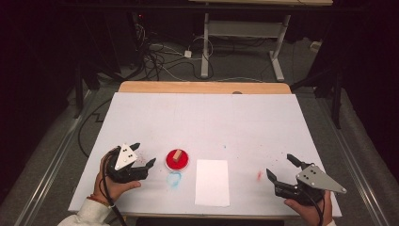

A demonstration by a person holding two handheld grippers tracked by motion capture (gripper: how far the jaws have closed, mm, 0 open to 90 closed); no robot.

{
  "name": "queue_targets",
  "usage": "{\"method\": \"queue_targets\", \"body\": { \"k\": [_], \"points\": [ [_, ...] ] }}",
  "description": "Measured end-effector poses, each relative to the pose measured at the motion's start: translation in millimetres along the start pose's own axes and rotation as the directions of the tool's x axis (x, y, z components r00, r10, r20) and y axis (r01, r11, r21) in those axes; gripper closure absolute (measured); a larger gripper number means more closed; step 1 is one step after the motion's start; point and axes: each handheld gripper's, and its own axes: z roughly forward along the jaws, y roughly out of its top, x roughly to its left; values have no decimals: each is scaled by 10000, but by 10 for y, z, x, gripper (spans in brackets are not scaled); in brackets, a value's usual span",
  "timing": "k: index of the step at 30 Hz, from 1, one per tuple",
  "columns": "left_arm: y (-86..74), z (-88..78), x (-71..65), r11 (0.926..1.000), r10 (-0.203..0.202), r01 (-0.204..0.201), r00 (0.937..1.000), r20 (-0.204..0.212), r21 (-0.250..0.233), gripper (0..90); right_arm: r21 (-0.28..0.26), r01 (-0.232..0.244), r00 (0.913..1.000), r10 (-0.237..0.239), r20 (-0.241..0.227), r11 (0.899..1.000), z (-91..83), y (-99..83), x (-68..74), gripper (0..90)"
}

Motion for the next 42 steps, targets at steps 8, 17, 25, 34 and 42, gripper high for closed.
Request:
{"method": "queue_targets", "body": {
  "k": [8,17,25,34,42],
  "points": [
    [18,-64,-11,10000,-74,74,9993,362,-24,236,46,272,9993,-273,250,9996,22,11,3,197],
    [113,-58,-9,9989,-237,230,9996,159,405,245,334,481,9984,-490,279,9983,83,-11,20,204],
    [435,49,-17,9875,-409,331,9980,473,1538,252,765,324,9980,-364,520,9965,134,-44,-11,218],
    [764,436,-179,9635,-442,97,9914,1232,2676,321,1017,718,9950,-783,616,9922,160,-63,16,225],
    [792,858,-272,9163,-459,-160,9884,1447,4003,393,1136,664,9954,-737,619,9913,173,-81,-6,225]
  ]
}}
